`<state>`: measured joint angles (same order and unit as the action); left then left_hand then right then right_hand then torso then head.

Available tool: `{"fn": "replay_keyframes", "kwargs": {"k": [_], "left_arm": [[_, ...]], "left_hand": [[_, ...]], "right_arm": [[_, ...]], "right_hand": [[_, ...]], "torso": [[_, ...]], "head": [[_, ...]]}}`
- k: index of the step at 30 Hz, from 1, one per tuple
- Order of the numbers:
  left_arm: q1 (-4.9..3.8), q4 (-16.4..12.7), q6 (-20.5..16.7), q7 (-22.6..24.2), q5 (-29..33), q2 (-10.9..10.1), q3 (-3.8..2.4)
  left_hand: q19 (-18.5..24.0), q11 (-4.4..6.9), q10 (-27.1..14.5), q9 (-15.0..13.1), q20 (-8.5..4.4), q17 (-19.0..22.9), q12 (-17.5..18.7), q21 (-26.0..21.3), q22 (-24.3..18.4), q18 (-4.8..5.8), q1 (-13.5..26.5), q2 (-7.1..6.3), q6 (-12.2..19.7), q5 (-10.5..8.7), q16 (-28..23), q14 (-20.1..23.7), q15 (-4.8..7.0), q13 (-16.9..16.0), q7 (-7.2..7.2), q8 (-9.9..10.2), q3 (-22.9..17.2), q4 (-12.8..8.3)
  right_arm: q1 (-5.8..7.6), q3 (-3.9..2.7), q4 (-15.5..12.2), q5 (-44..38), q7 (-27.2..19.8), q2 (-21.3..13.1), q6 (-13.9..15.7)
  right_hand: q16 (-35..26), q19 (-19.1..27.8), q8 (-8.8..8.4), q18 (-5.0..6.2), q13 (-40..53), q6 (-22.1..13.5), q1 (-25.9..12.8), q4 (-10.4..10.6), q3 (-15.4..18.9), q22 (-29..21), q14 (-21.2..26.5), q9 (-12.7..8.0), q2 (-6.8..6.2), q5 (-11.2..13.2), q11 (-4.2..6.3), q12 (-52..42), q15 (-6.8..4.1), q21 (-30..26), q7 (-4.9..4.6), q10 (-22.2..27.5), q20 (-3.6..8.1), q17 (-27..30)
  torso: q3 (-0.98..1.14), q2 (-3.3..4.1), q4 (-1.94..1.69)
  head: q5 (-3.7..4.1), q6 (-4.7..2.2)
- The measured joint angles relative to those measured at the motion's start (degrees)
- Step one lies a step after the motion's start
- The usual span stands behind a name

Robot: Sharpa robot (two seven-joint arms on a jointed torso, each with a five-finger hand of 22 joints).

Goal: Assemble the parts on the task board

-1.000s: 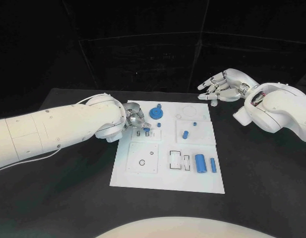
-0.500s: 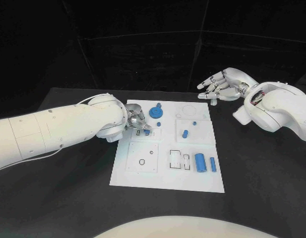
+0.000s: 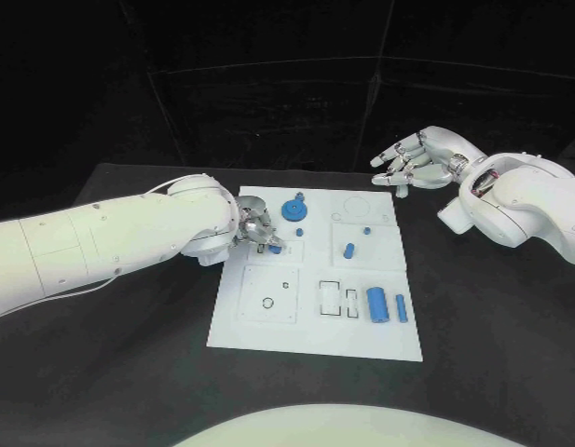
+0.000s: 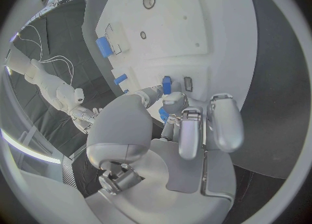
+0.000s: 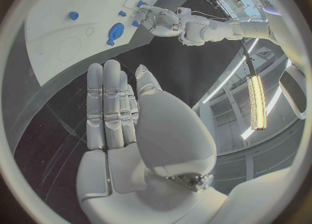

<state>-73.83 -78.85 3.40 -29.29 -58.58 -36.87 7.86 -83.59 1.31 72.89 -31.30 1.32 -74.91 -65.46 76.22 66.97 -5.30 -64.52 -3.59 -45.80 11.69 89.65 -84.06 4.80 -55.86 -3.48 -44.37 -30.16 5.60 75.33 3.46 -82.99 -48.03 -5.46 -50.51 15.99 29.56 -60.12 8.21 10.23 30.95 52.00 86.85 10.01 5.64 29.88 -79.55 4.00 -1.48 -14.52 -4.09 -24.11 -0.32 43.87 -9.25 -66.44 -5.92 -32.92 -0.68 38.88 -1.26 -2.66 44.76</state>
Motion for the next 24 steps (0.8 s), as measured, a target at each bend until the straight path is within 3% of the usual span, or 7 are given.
{"fn": "replay_keyframes", "kwargs": {"k": [10,18,24], "left_arm": [[-0.08,0.1,0.9,0.0,0.0,-0.1,-0.05],[-0.17,0.1,1.6,0.0,-0.1,0.1,-0.08],[-0.17,0.4,2.1,0.0,-0.2,0.3,-0.08]], "left_hand": [[0.0,0.00,0.0,0.0,0.00,0.0,0.3,0.0,-0.1,0.00,0.0,0.03,-0.1,0.00,0.0,0.0,0.00,0.3,0.08,-0.2,-0.2,0.2],[0.0,-0.01,0.0,-0.1,0.00,0.0,0.3,0.0,0.1,0.00,0.3,0.27,-0.1,-0.01,0.0,0.0,0.00,0.4,0.07,-0.2,-0.2,0.2],[0.0,-0.01,0.0,-0.1,0.00,0.0,0.3,0.0,0.1,0.00,1.7,-0.47,-0.6,-0.01,0.0,0.0,0.00,0.6,0.40,-0.5,-1.1,-0.8]], "right_arm": [[0.00,0.00,0.1,0.0,-0.1,0.0,-0.2],[0.00,0.00,0.1,0.0,-0.2,0.1,-0.5],[0.00,0.00,0.1,0.0,-0.3,0.2,-0.6]], "right_hand": [[0.0,0.0,0.00,0.00,0.0,0.0,0.0,0.0,0.0,0.0,0.0,0.0,0.00,-0.3,0.00,0.0,0.00,0.0,0.00,0.0,0.00,-0.1],[0.0,0.0,0.00,0.00,0.0,0.0,0.0,0.0,0.0,0.0,0.0,0.0,0.00,-0.3,0.00,0.0,0.00,0.0,0.00,0.0,0.00,-0.1],[0.0,0.0,0.00,0.00,0.0,0.0,0.0,0.0,0.0,0.0,0.0,0.0,0.00,-0.3,0.00,0.0,0.00,0.0,0.00,0.0,0.00,-0.1]], "torso": [[-0.04,0.00,0.00],[-0.01,0.00,0.00],[0.00,0.00,0.01]], "head": [[0.20,-0.02],[-0.17,0.12],[-0.18,0.18]]}}
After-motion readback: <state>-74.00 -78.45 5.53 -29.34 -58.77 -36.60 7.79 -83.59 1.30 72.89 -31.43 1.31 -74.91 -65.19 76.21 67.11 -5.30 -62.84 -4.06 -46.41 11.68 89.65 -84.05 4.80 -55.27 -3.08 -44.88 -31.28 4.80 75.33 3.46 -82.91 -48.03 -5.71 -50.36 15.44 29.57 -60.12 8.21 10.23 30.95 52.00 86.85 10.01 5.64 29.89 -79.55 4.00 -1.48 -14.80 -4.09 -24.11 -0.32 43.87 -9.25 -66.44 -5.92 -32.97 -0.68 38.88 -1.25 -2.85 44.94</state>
